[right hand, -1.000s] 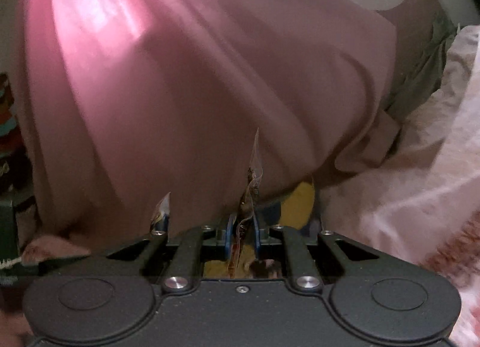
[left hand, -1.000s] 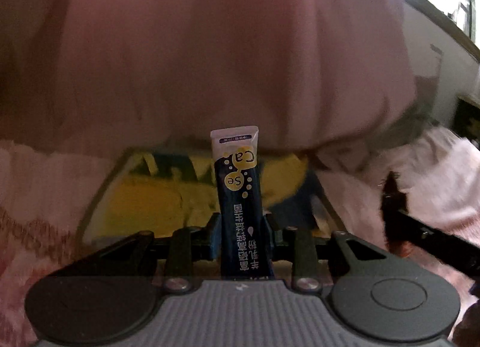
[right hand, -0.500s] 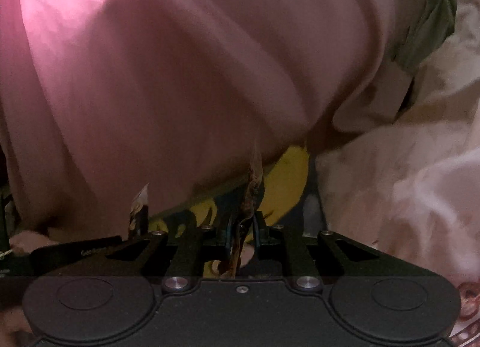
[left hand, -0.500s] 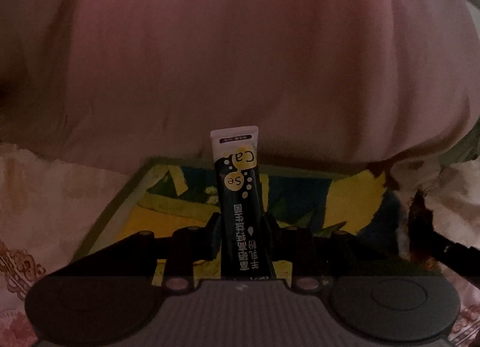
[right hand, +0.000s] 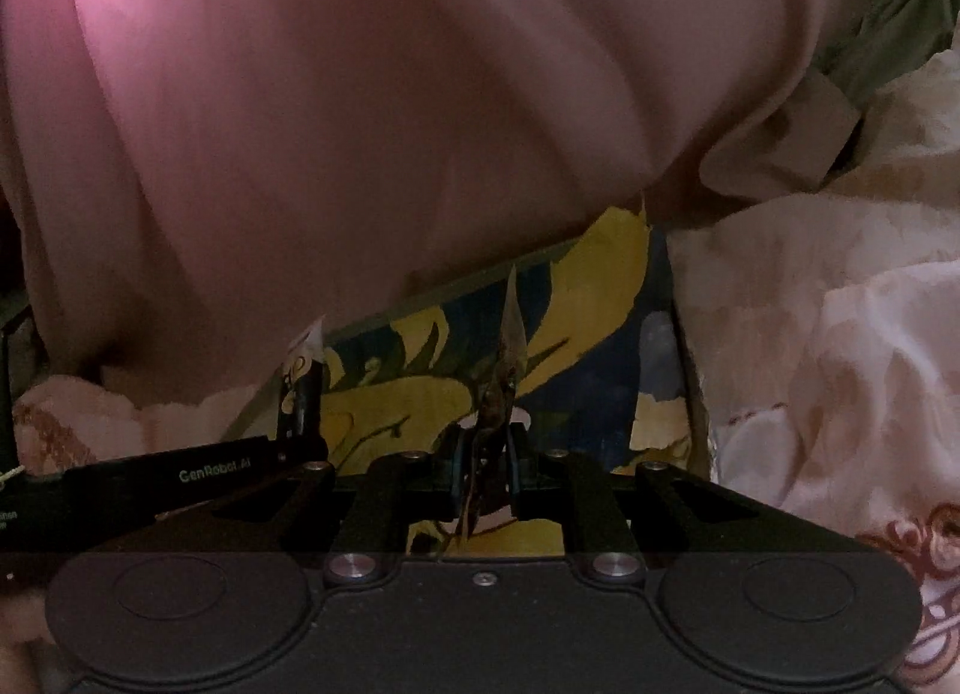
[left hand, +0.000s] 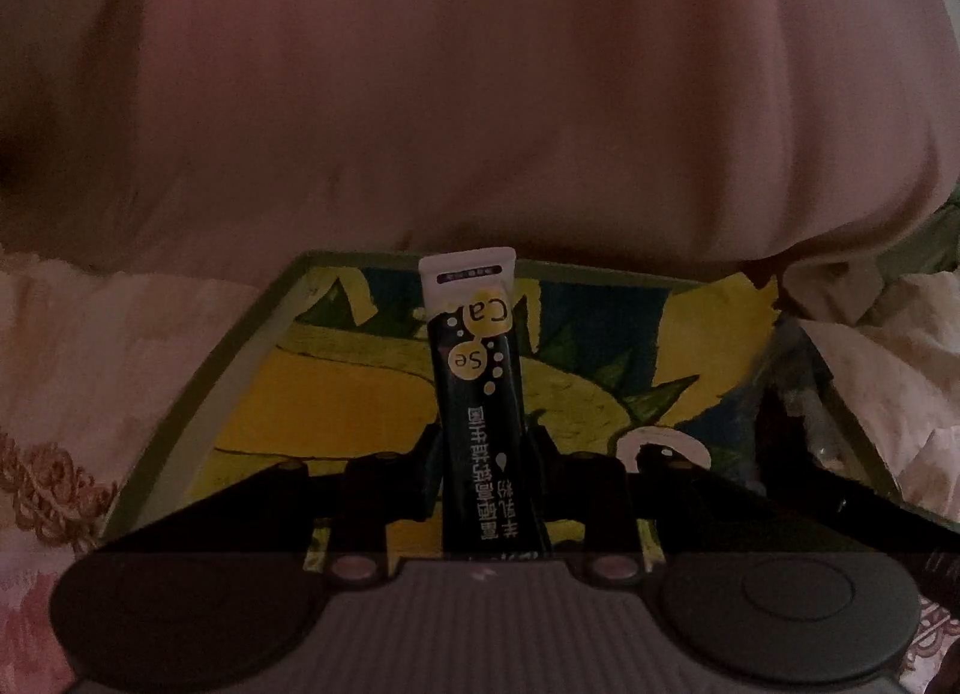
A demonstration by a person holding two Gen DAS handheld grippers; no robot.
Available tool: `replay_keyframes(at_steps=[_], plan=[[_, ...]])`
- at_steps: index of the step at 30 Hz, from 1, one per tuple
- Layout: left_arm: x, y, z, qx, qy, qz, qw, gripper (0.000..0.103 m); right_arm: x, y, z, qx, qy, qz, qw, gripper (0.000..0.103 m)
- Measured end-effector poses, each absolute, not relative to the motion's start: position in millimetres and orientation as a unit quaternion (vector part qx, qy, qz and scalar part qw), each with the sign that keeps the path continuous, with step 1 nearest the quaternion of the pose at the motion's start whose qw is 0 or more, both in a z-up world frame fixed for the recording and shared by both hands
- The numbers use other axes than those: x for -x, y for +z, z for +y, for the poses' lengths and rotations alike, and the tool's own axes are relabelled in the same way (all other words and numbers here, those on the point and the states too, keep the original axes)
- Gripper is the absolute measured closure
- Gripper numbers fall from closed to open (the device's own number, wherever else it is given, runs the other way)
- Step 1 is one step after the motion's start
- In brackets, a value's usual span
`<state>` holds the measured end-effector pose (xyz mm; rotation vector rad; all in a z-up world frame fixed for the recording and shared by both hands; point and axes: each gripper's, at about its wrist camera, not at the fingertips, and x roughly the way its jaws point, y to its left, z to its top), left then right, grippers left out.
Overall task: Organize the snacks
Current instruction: 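Carry the blue stick pack and brown snack over the printed box with both tools, then open both grippers to drop the held snacks into the box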
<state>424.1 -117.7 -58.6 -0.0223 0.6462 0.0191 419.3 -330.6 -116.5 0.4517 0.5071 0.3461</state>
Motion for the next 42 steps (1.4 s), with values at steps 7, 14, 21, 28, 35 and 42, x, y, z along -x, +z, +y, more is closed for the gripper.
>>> replay_keyframes(at_steps=[7,14,21,28,35,42], plan=[[-420,-62,-115,0.007,0.009,0.328,0.945,0.07,-421,-115,-331,-0.2,0.168,0.263,0.929,0.085],[-425,-56,-115,0.023,0.011,0.337,0.941,0.056,-412,-101,-330,-0.175,0.155,0.256,0.938,0.061],[-399,-31,-108,0.041,0.014,0.311,0.949,0.022,-377,-71,-341,-0.15,0.146,0.214,0.954,0.035],[-342,11,-103,0.038,0.027,0.256,0.966,0.001,-318,-36,-350,-0.133,0.142,0.148,0.97,0.001],[-277,36,-94,0.02,0.024,0.227,0.973,0.0,-245,-29,-352,-0.073,0.118,0.112,0.984,0.001],[-209,37,-93,-0.029,0.047,0.223,0.973,0.0,-187,-39,-355,-0.086,0.087,0.115,0.986,0.001]])
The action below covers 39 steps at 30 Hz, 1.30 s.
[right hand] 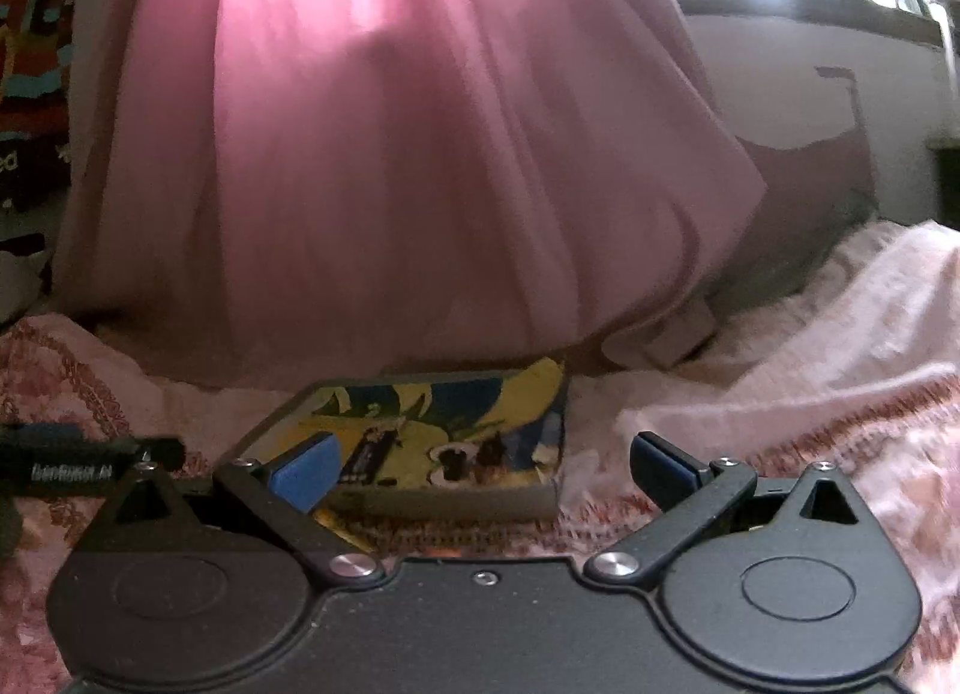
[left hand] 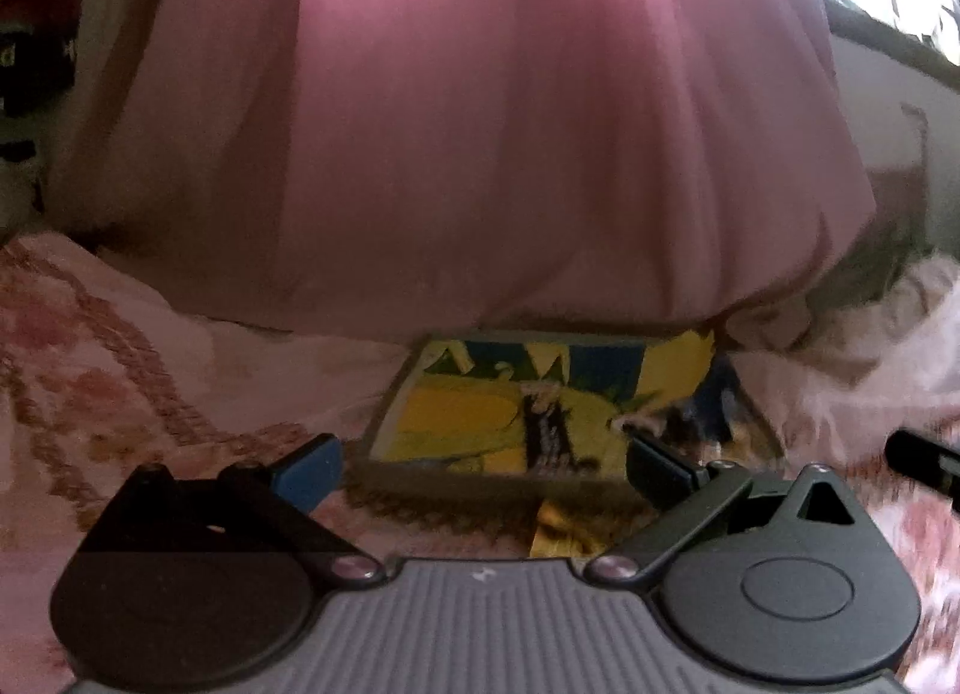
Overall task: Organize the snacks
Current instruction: 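Open both grippers to drop the held snacks into the box, then move both tools back from the box to the snack pile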
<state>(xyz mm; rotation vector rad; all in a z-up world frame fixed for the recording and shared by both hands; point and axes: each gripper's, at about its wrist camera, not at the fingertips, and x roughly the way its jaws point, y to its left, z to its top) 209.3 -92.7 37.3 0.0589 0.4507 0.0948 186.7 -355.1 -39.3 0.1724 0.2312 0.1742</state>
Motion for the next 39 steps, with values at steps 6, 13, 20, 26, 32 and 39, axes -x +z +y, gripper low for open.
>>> replay_keyframes(at_steps=[6,13,20,26,32,39], plan=[[-165,28,-100,-0.048,0.036,0.242,0.969,0.0,-145,-47,-347,-0.103,0.061,0.129,0.984,0.001],[-128,8,-93,-0.042,0.038,0.271,0.961,0.0,-112,-63,-339,-0.126,0.037,0.191,0.973,0.001],[-102,-7,-82,-0.037,0.039,0.287,0.956,0.0,-103,-73,-312,-0.082,0.052,0.235,0.967,0.001],[-89,-22,-72,-0.033,0.036,0.305,0.951,0.0,-108,-79,-296,-0.035,0.047,0.256,0.965,0.001],[-81,-33,-63,-0.038,0.038,0.307,0.95,0.0,-114,-83,-291,-0.02,0.041,0.273,0.961,0.001],[-81,-42,-54,-0.033,0.042,0.318,0.947,0.0,-114,-85,-278,0.018,0.049,0.281,0.958,0.001]])
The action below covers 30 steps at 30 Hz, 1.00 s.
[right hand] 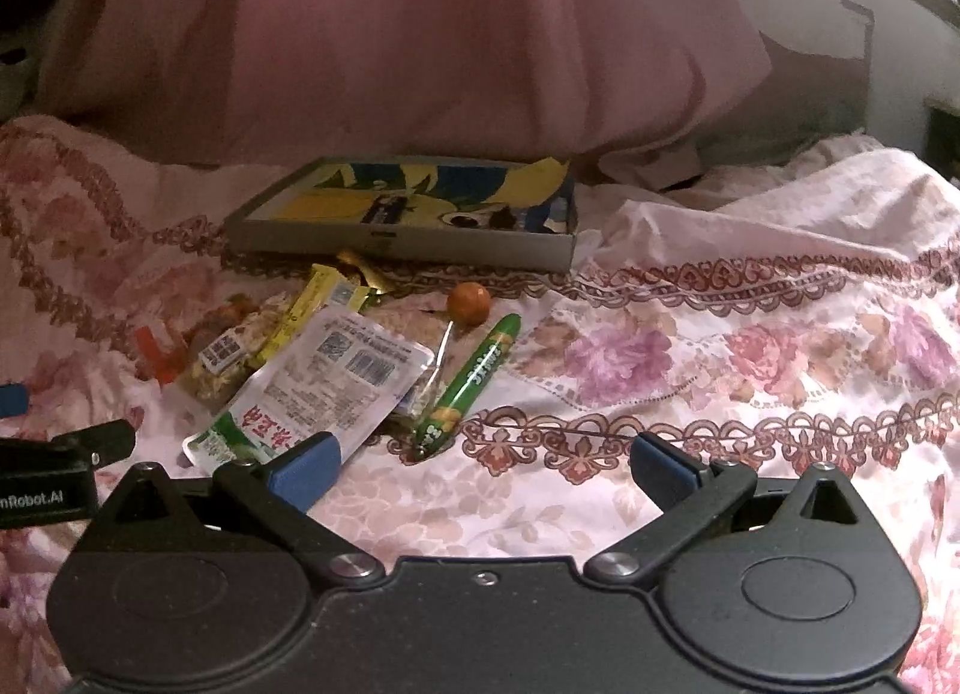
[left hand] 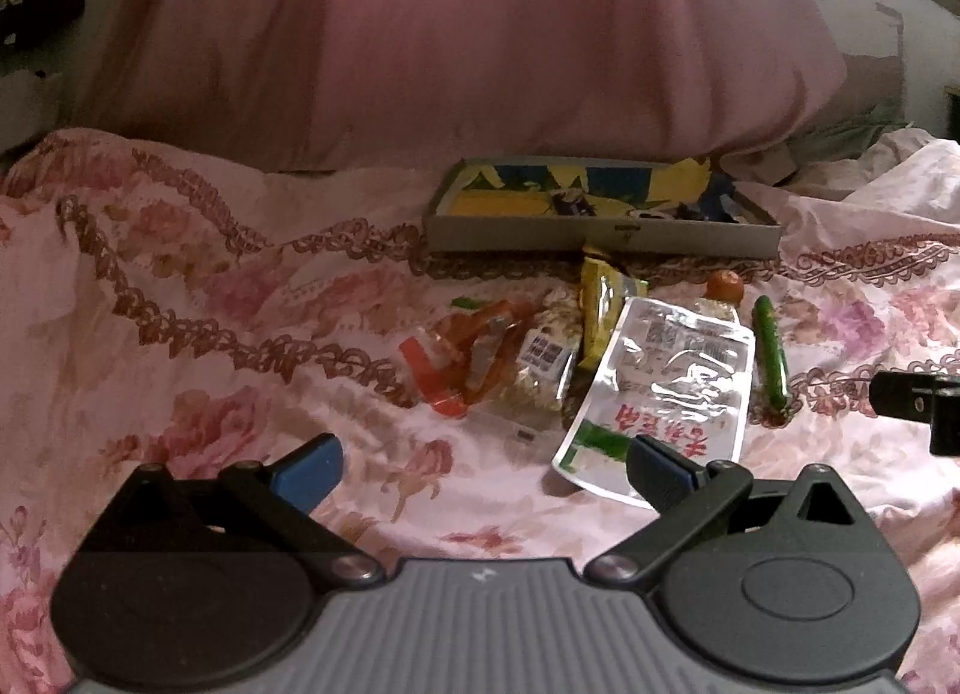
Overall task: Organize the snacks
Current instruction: 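Move both tools back from the box to the snack pile, then grasp the white red-text packet with left gripper while right gripper grasps the green stick snack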
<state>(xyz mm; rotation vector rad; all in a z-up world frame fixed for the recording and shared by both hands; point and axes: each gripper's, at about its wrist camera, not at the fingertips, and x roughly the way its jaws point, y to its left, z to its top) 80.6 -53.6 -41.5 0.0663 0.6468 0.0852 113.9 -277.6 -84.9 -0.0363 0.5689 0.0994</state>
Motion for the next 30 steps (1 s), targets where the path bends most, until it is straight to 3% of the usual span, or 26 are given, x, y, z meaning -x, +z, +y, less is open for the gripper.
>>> replay_keyframes(at_steps=[30], plan=[[-117,-58,-67,-0.079,0.058,0.354,0.93,0.0,-138,-74,-283,-0.006,0.121,0.292,0.949,0.001]])
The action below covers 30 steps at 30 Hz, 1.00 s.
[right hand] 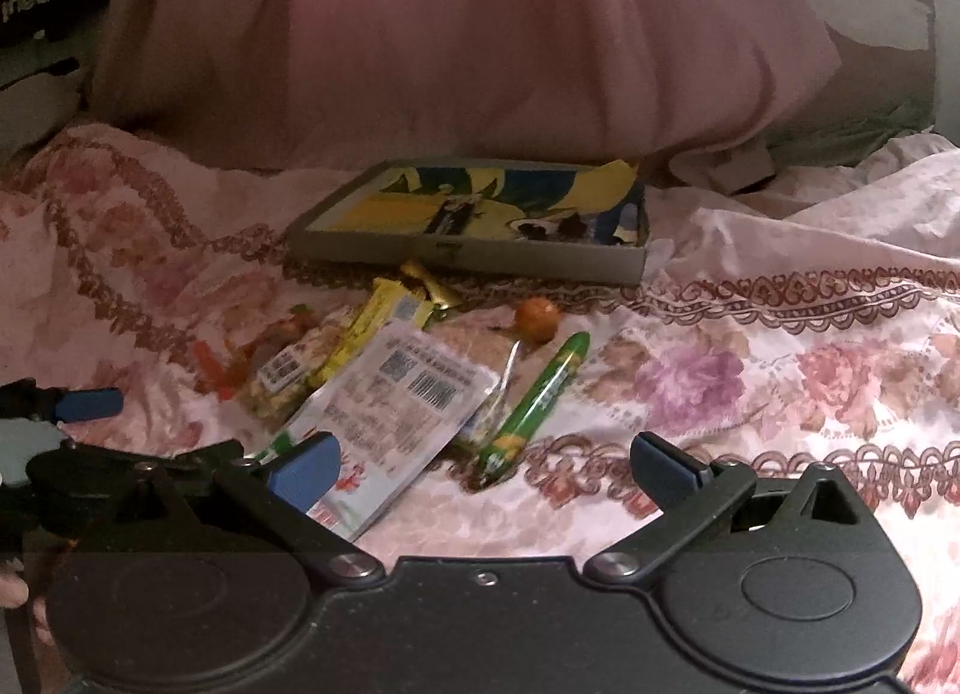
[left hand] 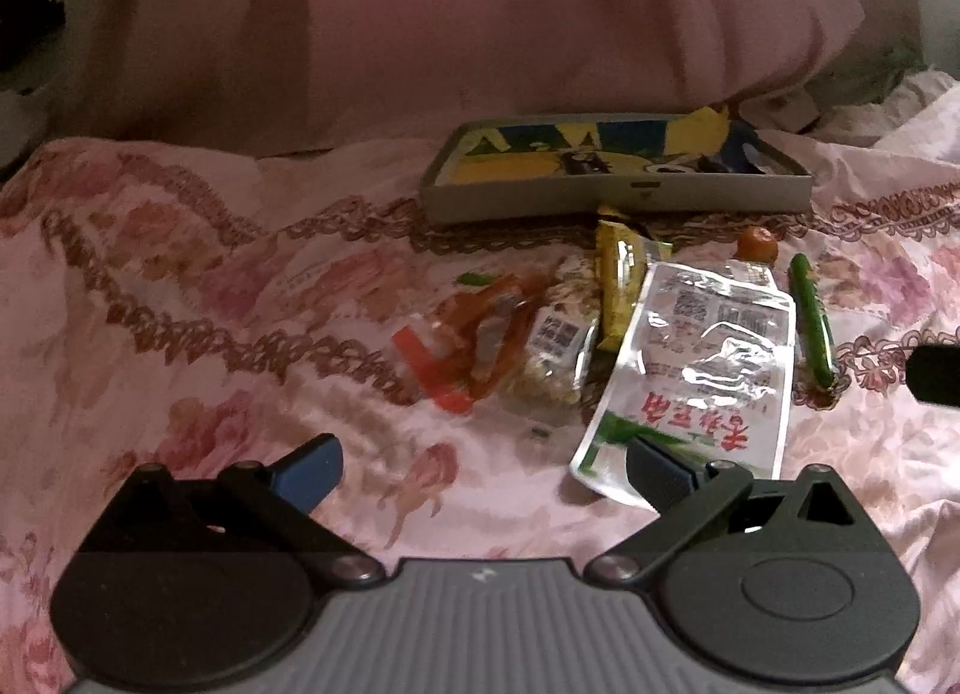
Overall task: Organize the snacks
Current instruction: 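Grasp the white red-text packet with left gripper while right gripper grasps the green stick snack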
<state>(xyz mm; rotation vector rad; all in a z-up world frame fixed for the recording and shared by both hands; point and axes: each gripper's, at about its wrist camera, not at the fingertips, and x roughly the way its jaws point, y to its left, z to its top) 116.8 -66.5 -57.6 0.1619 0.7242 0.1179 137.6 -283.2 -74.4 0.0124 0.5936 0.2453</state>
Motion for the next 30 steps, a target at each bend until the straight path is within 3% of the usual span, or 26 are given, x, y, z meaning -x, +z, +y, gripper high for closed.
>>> replay_keyframes(at_steps=[19,24,30], plan=[[-167,-76,-117,-0.162,-0.064,0.348,0.921,0.0,-232,-111,-322,-0.014,0.123,0.317,0.94,0.002],[-174,-83,-122,-0.161,-0.107,0.36,0.913,0.0,-242,-121,-304,0.018,0.149,0.321,0.935,0.016],[-180,-92,-128,-0.152,-0.15,0.392,0.895,0.0,-250,-131,-305,-0.014,0.171,0.355,0.919,0.044]])
